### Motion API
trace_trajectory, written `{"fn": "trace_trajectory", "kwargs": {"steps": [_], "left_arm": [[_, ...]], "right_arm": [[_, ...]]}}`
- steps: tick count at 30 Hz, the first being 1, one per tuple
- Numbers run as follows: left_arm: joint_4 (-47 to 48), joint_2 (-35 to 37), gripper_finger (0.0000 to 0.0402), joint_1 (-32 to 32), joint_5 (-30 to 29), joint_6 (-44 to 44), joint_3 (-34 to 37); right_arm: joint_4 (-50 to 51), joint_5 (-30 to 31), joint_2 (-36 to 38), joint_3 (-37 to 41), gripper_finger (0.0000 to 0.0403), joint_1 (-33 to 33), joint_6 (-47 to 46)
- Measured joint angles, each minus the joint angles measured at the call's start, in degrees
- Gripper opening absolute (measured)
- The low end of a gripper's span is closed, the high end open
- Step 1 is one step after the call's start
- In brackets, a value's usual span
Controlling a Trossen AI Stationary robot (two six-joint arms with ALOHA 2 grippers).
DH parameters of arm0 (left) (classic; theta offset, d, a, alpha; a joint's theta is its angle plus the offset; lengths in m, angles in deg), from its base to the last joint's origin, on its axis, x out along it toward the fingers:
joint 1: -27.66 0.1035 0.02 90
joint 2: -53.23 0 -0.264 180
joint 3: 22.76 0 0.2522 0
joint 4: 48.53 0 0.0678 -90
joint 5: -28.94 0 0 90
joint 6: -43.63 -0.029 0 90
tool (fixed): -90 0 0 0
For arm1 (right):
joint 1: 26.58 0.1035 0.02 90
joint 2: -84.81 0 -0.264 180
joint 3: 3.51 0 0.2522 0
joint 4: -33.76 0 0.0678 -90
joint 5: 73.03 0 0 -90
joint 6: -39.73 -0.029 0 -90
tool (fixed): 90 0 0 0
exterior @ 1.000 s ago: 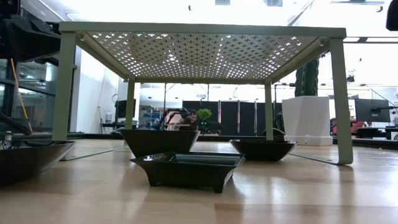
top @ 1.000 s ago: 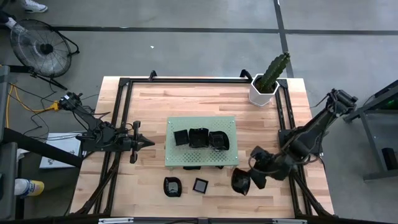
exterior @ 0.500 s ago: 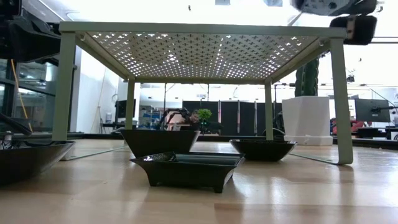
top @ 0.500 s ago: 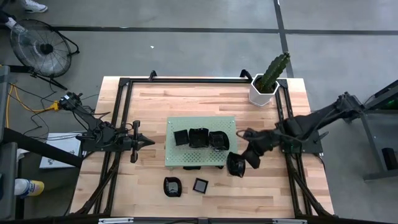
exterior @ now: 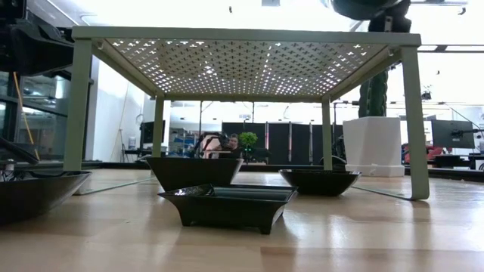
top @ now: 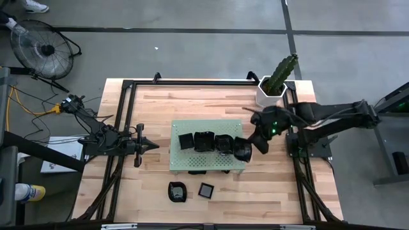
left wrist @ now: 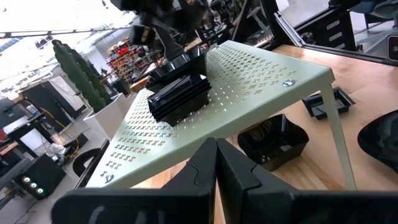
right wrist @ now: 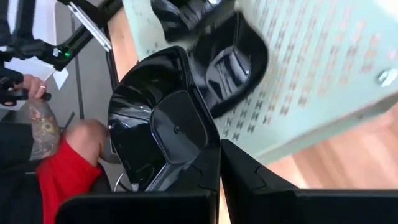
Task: Pick & Place Mini shaped plates
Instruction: Stack the black leaf shaped bowl on top of the black leaf shaped bowl on the shelf
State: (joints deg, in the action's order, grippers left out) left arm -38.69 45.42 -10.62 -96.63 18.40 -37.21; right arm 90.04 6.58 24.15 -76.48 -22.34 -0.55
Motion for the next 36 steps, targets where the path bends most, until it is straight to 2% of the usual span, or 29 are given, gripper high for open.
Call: {"fn": "trace_trajectory", "kwargs": {"steps": [7, 16, 25, 36], "left_arm": [[0.0, 0.0, 0.0001, 0.0, -1.8, 0.0, 0.0], [0.0, 0.0, 0.0001, 0.0, -2.8, 0.0, 0.0], [0.1, 0.0, 0.0001, 0.0, -2.8, 0.0, 0.0], [0.1, 0.0, 0.0001, 0.0, -2.7, 0.0, 0.0]], "right_arm": [[3.6, -5.5, -2.7, -5.1, 0.0, -7.3, 6.7], [9.2, -12.1, -12.6, -14.1, 0.0, -14.1, 16.1], [12.8, -12.9, -22.5, -22.3, 0.0, -15.3, 24.0], [14.2, -13.0, -27.8, -22.8, 0.0, -15.3, 25.3]]}}
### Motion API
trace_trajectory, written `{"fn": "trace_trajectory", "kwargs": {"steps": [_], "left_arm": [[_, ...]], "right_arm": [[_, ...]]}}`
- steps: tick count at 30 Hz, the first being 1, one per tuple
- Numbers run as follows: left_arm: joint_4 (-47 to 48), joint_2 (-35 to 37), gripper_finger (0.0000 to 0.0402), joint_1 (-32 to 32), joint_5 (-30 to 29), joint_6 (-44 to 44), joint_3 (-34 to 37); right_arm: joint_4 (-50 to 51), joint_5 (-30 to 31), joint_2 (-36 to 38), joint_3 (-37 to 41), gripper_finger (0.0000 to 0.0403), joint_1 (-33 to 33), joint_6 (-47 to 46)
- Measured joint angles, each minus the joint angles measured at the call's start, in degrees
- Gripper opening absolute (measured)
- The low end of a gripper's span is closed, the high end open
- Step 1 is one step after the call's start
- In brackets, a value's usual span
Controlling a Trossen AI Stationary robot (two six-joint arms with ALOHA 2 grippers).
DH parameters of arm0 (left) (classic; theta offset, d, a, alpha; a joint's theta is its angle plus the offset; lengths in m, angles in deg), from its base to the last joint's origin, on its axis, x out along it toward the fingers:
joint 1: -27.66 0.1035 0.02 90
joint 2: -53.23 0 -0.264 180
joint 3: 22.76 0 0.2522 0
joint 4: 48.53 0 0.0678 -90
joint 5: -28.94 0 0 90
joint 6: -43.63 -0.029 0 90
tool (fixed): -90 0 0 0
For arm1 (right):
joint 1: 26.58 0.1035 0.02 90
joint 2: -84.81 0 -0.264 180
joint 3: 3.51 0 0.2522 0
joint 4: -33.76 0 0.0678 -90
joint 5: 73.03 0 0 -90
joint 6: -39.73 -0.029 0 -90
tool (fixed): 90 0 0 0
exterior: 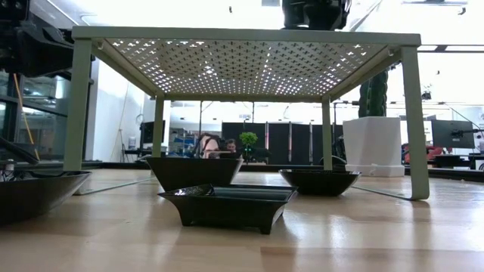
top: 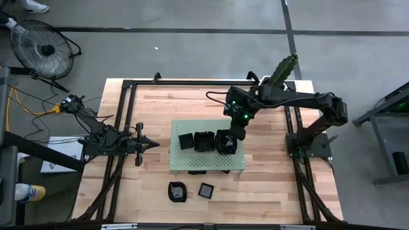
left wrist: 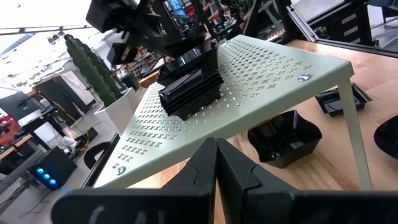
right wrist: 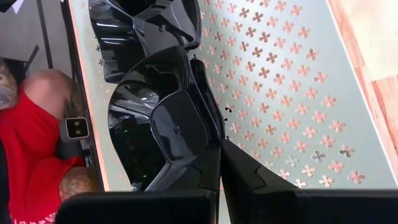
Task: Pick & Place Mini shaped plates
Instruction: Stack the black leaf shaped bowl on top of the black leaf shaped bowl on the shelf
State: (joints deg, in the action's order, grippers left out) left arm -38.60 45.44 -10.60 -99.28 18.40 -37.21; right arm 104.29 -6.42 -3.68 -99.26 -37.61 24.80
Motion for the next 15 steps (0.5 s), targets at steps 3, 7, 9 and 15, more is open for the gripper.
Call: {"fn": "trace_trajectory", "kwargs": {"steps": [3, 7, 9, 15], "left_arm": [[0.0, 0.0, 0.0001, 0.0, 0.1, 0.0, 0.0], [0.0, 0.0, 0.0001, 0.0, 0.1, 0.0, 0.0], [0.0, 0.0, 0.0001, 0.0, 0.1, 0.0, 0.0], [0.0, 0.0, 0.0001, 0.0, 0.2, 0.0, 0.0]], "right_arm": [[0.0, 0.5, 0.0, 0.0, 0.0, 0.1, -0.2], [0.0, 0.9, 0.0, 0.1, 0.0, 0.2, -0.6], [0.0, 1.3, 0.0, 0.1, 0.0, 0.2, -1.3], [0.0, 2.4, 0.0, 0.1, 0.0, 0.6, -2.5]]}}
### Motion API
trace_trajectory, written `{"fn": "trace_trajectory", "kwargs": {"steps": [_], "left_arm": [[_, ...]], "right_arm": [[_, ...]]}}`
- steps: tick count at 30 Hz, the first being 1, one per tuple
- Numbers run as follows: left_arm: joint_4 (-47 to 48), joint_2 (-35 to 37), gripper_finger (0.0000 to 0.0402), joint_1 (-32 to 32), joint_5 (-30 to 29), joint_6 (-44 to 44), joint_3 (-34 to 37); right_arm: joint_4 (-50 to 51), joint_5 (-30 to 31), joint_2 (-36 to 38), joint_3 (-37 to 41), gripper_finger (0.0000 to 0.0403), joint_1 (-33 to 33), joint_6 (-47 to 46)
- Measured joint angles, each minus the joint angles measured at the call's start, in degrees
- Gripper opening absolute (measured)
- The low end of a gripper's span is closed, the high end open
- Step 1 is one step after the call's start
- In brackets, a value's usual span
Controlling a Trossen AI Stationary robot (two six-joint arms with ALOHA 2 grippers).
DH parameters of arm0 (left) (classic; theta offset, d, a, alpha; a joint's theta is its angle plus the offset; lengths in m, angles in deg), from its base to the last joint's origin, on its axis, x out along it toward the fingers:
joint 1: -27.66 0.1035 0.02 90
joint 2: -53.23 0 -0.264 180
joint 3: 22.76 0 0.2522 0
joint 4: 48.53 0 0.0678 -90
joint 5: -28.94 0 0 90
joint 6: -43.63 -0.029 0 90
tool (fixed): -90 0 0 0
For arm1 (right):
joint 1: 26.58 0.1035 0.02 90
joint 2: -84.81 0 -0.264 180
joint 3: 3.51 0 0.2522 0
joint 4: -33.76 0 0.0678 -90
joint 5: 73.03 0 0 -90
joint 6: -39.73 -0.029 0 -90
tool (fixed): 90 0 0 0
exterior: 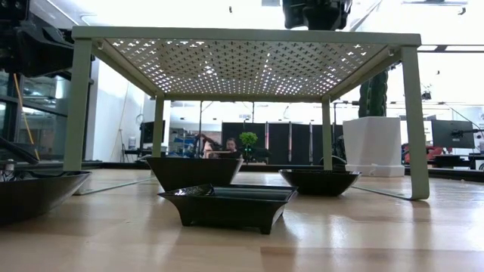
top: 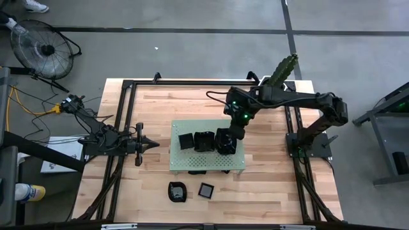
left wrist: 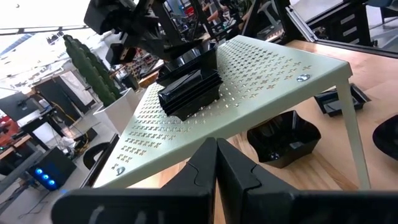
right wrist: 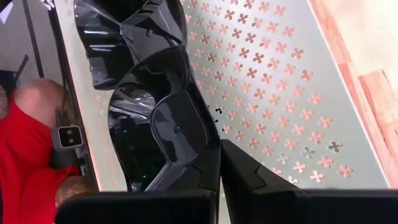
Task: Pick & Place Mini shaped plates
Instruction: Stack the black leaf shaped bowl on top of the black leaf shaped bowl on the shelf
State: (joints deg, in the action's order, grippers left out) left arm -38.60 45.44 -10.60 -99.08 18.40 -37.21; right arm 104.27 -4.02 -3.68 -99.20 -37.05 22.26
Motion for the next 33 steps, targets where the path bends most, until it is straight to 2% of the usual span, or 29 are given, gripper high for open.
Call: {"fn": "trace_trajectory", "kwargs": {"steps": [17, 33], "left_arm": [[0.0, 0.0, 0.0001, 0.0, 0.1, 0.0, 0.0], [0.0, -0.8, 0.0001, 0.0, 0.2, 0.0, 0.0]], "right_arm": [[0.0, 3.2, 0.0, 0.0, 0.0, 3.6, 0.9], [1.4, 5.5, -1.2, 0.1, 0.0, 3.5, -4.6]]}}
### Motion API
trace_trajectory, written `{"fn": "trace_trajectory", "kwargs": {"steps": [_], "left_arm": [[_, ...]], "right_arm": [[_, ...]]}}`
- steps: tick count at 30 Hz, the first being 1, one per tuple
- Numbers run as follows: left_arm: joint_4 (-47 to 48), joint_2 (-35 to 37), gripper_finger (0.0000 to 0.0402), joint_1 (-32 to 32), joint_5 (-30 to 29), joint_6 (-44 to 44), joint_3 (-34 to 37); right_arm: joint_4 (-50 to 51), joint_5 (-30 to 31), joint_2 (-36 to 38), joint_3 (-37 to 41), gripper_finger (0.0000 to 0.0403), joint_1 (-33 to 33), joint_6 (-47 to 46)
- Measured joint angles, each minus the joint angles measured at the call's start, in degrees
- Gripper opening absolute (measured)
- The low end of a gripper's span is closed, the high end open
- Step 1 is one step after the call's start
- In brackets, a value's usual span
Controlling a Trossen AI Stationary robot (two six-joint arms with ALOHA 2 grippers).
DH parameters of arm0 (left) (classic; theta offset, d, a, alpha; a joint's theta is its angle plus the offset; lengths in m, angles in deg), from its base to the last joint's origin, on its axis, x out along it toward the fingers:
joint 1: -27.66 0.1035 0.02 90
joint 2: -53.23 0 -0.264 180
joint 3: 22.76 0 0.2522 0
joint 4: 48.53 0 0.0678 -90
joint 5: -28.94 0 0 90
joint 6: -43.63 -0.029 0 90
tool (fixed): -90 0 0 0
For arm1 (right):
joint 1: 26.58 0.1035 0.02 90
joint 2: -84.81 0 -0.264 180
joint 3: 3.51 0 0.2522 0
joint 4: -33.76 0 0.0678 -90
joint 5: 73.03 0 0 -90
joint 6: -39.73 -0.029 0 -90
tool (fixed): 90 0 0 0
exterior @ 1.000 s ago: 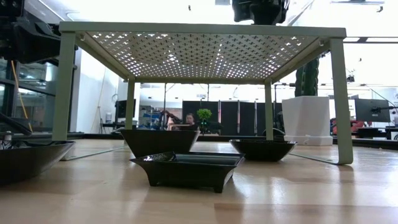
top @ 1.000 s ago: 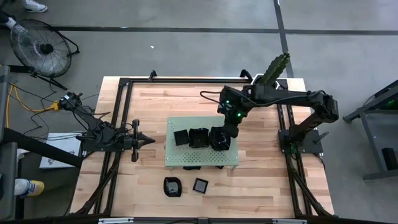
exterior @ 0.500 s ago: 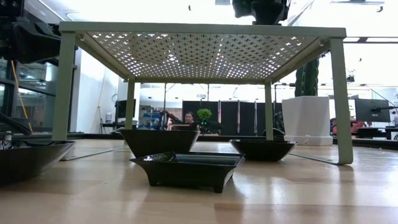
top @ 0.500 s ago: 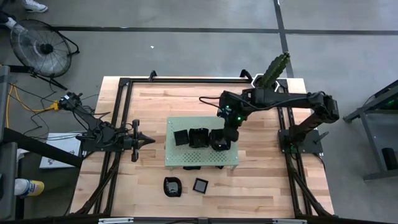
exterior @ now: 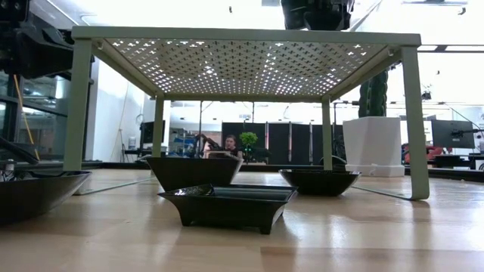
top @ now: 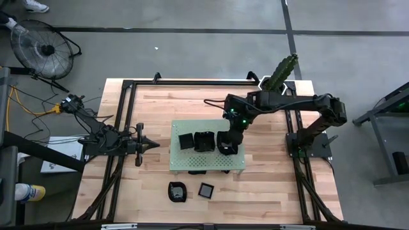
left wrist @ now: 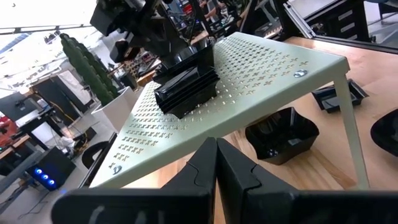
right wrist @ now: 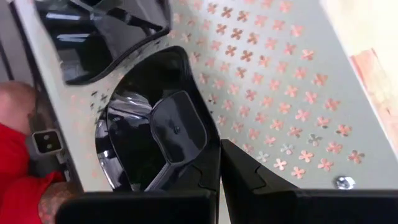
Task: Pick & Place Mini shaped plates
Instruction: Stack the black leaf shaped bowl on top of the black leaf shaped bowl on the shelf
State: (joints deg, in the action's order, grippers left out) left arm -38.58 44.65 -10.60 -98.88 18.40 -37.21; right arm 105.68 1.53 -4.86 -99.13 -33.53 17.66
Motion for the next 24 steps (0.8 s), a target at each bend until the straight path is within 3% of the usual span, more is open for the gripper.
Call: {"fn": "trace_trajectory", "kwargs": {"steps": [24], "left_arm": [[-0.1, -0.2, 0.0001, 0.0, 0.0, 0.0, 0.0]], "right_arm": [[2.7, 1.4, 0.0, 0.0, 0.0001, -0.2, -0.8]]}}
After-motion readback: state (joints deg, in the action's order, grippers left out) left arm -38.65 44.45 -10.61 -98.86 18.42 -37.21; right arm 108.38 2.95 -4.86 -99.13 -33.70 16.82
